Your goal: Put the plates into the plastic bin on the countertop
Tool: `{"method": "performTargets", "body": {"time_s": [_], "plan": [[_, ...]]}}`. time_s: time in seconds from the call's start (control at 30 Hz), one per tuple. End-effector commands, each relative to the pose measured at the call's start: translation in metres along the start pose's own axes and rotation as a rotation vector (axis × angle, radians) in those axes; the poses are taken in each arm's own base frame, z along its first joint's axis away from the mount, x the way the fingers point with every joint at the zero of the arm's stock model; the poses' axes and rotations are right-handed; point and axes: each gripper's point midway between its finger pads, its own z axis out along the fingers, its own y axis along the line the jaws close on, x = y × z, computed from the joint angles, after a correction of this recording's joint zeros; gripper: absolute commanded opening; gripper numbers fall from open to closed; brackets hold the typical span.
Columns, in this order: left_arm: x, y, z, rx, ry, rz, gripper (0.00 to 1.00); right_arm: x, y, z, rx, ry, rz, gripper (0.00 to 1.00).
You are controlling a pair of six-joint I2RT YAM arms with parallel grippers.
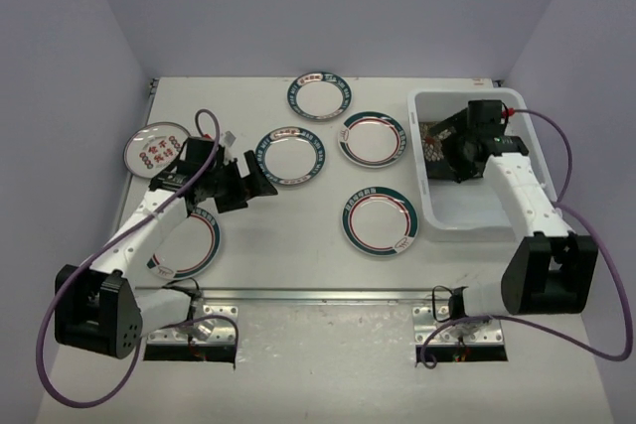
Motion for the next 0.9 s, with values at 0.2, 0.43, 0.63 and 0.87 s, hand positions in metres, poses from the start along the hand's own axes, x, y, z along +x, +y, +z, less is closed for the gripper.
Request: {"method": "performTargets", "body": {"time_s": [0.2,0.43,0.63,0.87], "plan": [[0.028,-0.098,0.081,0.283,0.060,0.076,1.00,0.034,0.088,-0.132,-0.424,-0.145,-0.603,0.99],[0.065,-0.100,0.162,0.271,0.225,0.098,0.98,0.087,0.065,-0.165,-0.623,0.078,-0.814,0.99],[0.084,-0.085,0.200,0.221,0.298,0.086,0.89,0.112,0.044,-0.169,-0.643,0.209,-0.810,0.94],[0.095,-0.071,0.222,0.196,0.346,0.073,0.41,0.109,0.039,-0.179,-0.650,0.195,-0.811,0.93]]}}
